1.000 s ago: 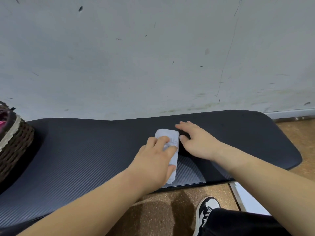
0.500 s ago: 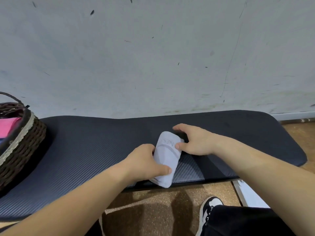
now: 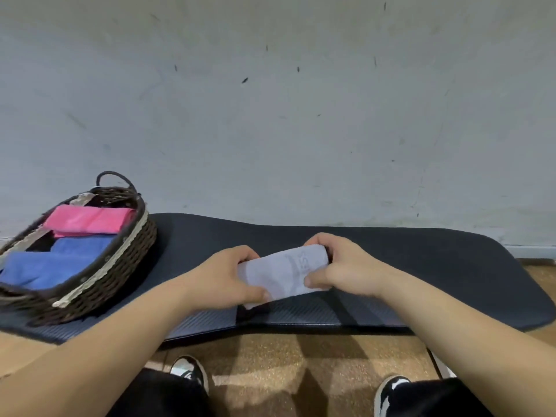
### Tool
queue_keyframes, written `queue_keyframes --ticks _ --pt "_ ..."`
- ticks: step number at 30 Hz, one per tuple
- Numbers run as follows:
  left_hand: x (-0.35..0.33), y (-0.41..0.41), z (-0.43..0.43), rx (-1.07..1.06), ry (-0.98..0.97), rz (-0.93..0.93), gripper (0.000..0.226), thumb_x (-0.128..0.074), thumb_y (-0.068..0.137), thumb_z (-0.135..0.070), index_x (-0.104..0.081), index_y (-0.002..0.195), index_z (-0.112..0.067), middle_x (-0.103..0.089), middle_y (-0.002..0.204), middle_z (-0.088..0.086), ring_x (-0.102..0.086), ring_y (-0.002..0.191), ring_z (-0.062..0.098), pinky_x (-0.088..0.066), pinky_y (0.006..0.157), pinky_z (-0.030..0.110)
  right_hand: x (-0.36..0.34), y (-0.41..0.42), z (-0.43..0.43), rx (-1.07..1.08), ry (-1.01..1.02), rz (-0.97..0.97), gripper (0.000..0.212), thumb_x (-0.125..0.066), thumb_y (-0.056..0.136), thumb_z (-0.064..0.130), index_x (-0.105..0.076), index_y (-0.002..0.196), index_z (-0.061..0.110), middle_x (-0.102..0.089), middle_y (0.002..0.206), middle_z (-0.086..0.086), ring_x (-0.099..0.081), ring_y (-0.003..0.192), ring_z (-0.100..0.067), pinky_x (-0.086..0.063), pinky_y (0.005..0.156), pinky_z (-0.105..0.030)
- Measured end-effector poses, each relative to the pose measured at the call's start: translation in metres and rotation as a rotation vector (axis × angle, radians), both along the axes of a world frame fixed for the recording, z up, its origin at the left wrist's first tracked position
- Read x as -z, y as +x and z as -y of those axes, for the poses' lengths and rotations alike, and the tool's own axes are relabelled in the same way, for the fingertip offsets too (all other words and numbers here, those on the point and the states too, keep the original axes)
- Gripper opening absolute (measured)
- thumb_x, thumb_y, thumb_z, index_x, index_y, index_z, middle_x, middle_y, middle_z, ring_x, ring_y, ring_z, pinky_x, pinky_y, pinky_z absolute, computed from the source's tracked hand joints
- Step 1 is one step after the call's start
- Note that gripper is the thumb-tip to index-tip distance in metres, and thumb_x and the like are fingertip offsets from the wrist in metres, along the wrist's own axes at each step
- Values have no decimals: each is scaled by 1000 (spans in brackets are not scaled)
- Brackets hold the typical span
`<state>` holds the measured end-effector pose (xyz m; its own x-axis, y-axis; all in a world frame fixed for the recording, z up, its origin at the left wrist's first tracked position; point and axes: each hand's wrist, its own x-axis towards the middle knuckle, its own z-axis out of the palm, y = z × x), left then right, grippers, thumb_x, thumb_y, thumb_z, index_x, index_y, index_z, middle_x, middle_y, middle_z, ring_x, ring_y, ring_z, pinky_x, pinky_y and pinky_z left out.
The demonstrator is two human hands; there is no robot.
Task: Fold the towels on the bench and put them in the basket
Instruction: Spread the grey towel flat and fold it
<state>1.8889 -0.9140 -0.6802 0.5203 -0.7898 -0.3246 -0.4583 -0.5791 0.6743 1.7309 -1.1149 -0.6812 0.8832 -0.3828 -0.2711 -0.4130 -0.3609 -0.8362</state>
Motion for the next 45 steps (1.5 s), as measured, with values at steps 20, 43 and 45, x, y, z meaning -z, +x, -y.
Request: queue_keyframes --ticks 20,43,45 --pt "-48 163 -209 -888 -559 -81 44 -83 83 -14 -63 122 -19 -73 107 12 -73 96 29 -63 80 42 -66 182 -185 95 261 57 55 -64 97 35 -46 146 17 -62 126 -3 -68 104 -18 -60 77 -34" --pt "7 220 -169 -338 470 647 50 -31 98 -51 -38 144 -32 -47 139 11 -43 123 46 -43 101 52 -45 224 -196 -27 252 -35 42 -64 97 35 -56 136 21 -67 120 -1 -72 98 -18 -61 79 -35" --pt "21 218 -166 -289 566 624 50 -34 99 -48 -30 148 -38 -42 142 11 -33 130 53 -42 101 57 -42 222 -193 -27 258 -39 40 -64 97 34 -57 135 21 -66 121 -1 -72 97 -17 -60 78 -34"
